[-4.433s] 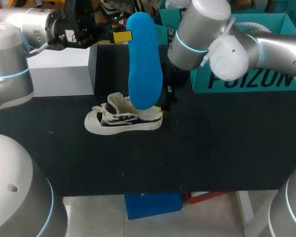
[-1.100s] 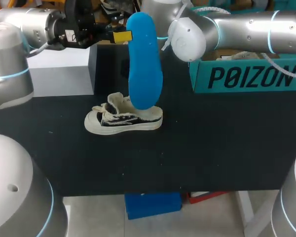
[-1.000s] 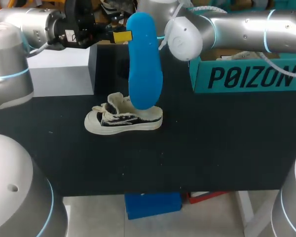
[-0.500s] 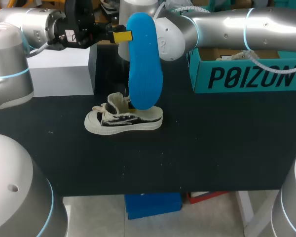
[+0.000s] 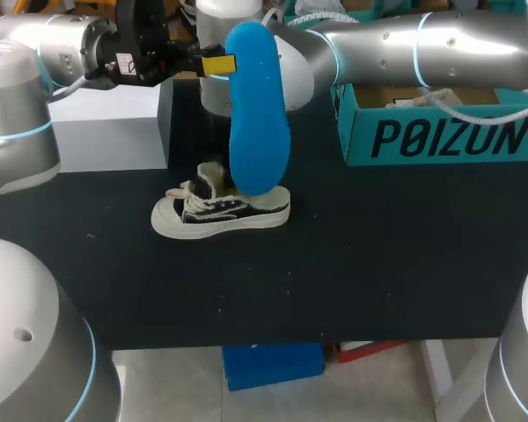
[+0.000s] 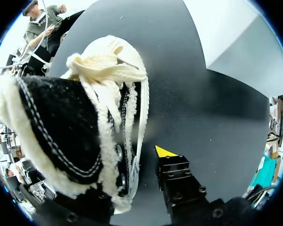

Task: Take the shoe out of the shoebox, open the shoe tongue, remove and reinsert the insole, then place the shoe into the shoebox

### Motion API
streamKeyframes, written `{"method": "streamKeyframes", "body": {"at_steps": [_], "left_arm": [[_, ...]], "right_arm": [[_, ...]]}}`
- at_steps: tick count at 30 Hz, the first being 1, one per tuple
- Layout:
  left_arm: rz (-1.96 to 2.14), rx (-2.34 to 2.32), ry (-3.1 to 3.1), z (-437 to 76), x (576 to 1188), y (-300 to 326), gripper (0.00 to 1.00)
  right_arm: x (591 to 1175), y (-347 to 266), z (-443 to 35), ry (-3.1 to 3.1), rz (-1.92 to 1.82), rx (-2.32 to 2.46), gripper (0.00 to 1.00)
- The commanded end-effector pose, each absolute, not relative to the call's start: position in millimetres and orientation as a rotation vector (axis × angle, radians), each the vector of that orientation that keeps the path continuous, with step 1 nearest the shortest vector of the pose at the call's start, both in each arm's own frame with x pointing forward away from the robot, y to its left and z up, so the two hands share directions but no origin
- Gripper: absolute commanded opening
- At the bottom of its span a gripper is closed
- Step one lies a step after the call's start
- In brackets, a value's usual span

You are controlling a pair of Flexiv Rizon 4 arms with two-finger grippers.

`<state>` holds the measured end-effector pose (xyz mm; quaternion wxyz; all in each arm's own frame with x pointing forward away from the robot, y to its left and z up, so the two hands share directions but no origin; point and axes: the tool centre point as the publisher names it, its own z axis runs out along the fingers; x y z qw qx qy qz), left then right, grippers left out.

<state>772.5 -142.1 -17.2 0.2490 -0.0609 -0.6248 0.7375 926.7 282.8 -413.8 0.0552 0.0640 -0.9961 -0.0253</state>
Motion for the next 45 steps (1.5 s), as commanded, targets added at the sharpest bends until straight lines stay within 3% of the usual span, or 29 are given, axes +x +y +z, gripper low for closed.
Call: {"method": "streamKeyframes", "body": {"at_steps": [1,17,22,31,45], "left_arm": [[2.011,-0.166,-1.703,-18.0,771.8,-142.2,0.00],[2.011,-0.166,-1.703,-18.0,771.8,-142.2,0.00],[2.011,-0.166,-1.703,-18.0,771.8,-142.2,0.00],[2.011,-0.166,-1.703,-18.0,771.8,-142.2,0.00],[2.011,-0.166,-1.703,-18.0,771.8,-142.2,0.00]], "right_arm": [[928.0,283.6,-414.9,-3.024,-0.076,0.194,0.00],[928.0,283.6,-414.9,-3.024,-0.076,0.194,0.00],[933.2,267.6,-395.7,-3.055,-0.099,0.057,0.00],[947.8,237.5,-347.5,-3.139,0.100,-0.399,0.00],[942.0,178.4,-322.1,-2.844,0.145,-1.504,0.00]]}}
